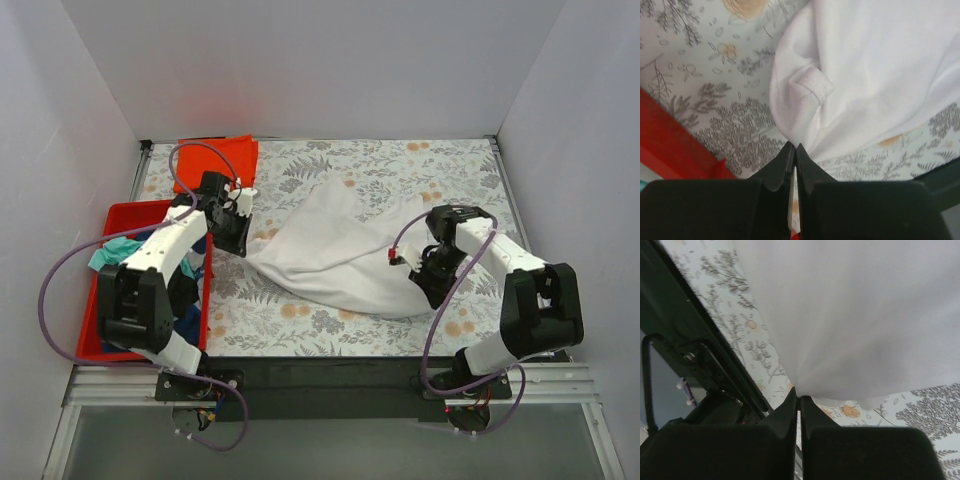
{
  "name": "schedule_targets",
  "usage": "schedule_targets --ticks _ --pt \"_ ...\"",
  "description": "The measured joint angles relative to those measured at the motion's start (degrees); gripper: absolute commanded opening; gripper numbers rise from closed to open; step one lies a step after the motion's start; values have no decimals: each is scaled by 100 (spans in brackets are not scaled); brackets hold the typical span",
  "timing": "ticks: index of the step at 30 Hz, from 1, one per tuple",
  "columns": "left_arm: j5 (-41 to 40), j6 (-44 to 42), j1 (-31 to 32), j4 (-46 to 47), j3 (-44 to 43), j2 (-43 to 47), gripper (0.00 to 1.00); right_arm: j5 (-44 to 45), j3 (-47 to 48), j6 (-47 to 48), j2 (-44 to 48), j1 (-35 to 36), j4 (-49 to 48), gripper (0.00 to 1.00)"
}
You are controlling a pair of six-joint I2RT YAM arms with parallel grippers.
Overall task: Fold and stack the t-shirts
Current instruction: Flatten the tshirt out
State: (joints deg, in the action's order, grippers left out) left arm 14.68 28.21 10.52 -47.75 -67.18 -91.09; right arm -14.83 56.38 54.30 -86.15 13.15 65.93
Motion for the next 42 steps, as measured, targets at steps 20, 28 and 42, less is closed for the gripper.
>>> schedule_targets --ticks 20,28,42 --pt "1335 -195 98 90 -2870 -1504 56 -1425 3628 -442 -1449 -1462 72 46" --pt "1443 752 315 1768 -3945 -3390 54 -1335 4133 -1397 -2736 -1521 -1027 36" --pt "1163 778 684 2286 -4885 -4734 61 -918 5069 -1488 -4129 -1482 -1967 54"
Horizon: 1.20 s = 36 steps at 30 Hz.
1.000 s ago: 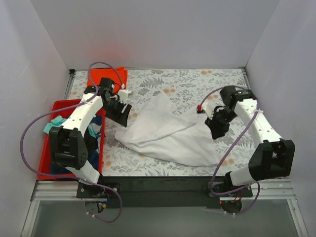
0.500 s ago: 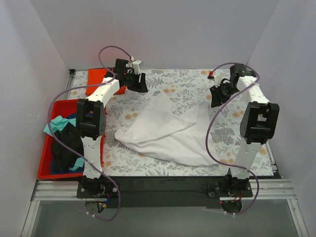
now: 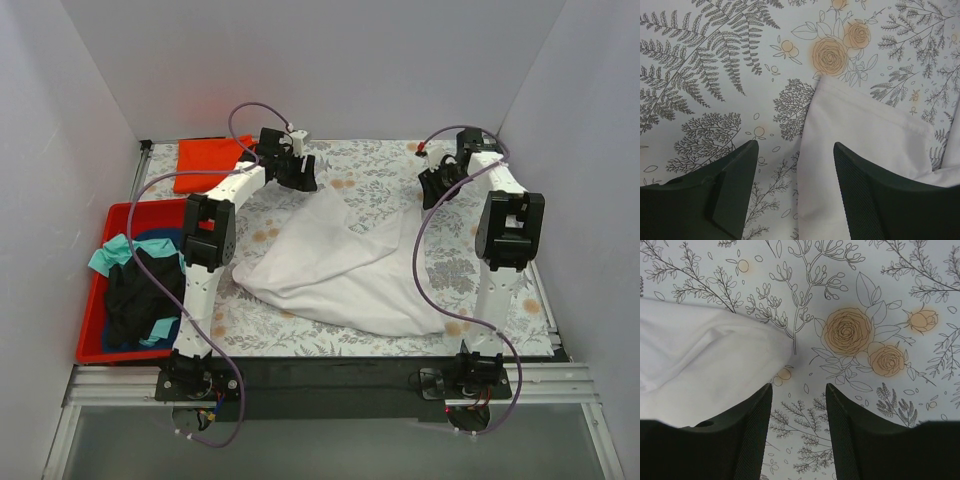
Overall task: Fold and stack the t-shirts
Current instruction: Flatten the tshirt out
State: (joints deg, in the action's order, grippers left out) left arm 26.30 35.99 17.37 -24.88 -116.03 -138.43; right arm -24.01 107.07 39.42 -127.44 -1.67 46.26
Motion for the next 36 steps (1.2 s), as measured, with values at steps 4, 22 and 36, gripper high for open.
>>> schedule_targets --ticks 4,22,36 --pt "-61 -59 4 9 -170 -168 62 31 0 129 -166 33 -9 54" --pt "-579 -511 382 118 -914 -828 58 286 4 610 -365 481 -278 50" --pt "-730 -1045 763 227 -957 -914 47 678 2 933 -367 787 -529 54"
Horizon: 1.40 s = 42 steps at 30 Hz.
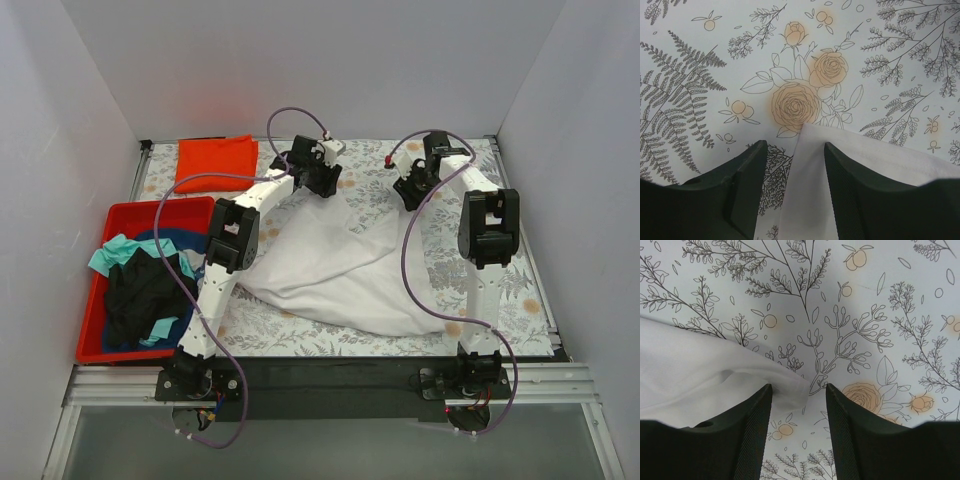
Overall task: Fold and stack the t-shirts
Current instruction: Flatten the tshirt out
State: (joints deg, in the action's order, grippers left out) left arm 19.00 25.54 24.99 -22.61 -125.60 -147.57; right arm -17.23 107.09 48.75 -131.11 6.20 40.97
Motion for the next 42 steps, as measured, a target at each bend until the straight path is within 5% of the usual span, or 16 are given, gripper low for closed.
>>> schedule_targets --ticks 10,11,12,13,14,22,27,34,42 --pt "-125 -63 31 61 -26 -33 27 262 -72 280 31 254 -350 53" --pt "-131 -68 31 61 -26 -33 24 293 -155 356 72 289 -450 47" --pt "-142 -66 31 59 -26 -33 22 304 -212 404 105 321 -498 30" --pt "-146 -68 31 59 -26 -33 14 299 -258 461 122 356 -549 9" --pt "-151 -57 28 57 -26 -33 2 293 -286 535 129 378 -575 2" --pt "-109 529 -155 7 -26 -11 0 428 -629 579 343 428 -699 1" --pt "343 1121 -852 35 527 463 0 511 -651 201 769 177 -573 1" --pt "671 1591 -1862 575 1985 2743 0 719 -275 -398 2096 -232 -490 1" --pt "496 1665 -1740 1670 2269 5058 0 1298 404 -800 3744 -247 -756 1"
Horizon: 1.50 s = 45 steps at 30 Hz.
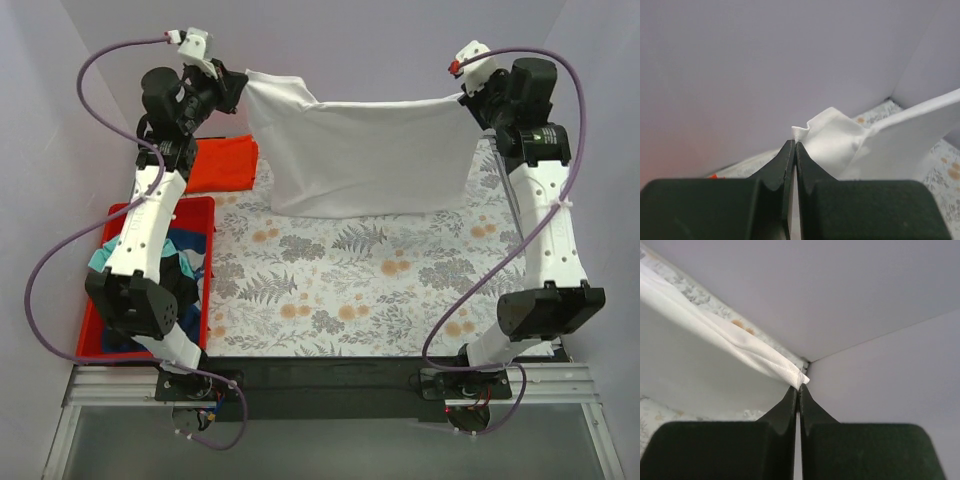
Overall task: Fold and stack the t-shirts
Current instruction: Flatten the tshirt out
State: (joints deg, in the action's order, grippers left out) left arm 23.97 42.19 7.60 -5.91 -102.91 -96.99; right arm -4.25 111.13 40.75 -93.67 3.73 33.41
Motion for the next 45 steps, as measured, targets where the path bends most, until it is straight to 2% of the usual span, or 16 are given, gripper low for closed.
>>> schedule_targets --ticks 6,13,17,24,30,35,38,45 --pt "-376 -15 -44 592 361 1025 0 601 -44 -94 892 -24 -490 1" --pt "-796 -105 -52 1014 1510 2277 0 800 -518 -155 1928 -24 -848 1" --pt "-885 -138 -50 1036 2208 3386 0 793 -1016 -140 2806 -22 -885 1" --pt "-977 -175 -50 1045 2083 4712 0 612 -1285 -9 4098 -22 -981 1" --pt "-1005 -262 -50 831 1193 4562 0 413 -1040 304 4308 -22 -1207 1" --pt "-977 -457 -50 503 1119 4111 0 219 -1480 741 4098 -24 -1322 1" --pt "-765 -588 -52 293 1497 3864 0 59 -2304 990 4070 -24 -1377 1" --pt "-247 -686 -52 48 3259 3099 0 -225 -4629 1467 3799 -24 -1346 1"
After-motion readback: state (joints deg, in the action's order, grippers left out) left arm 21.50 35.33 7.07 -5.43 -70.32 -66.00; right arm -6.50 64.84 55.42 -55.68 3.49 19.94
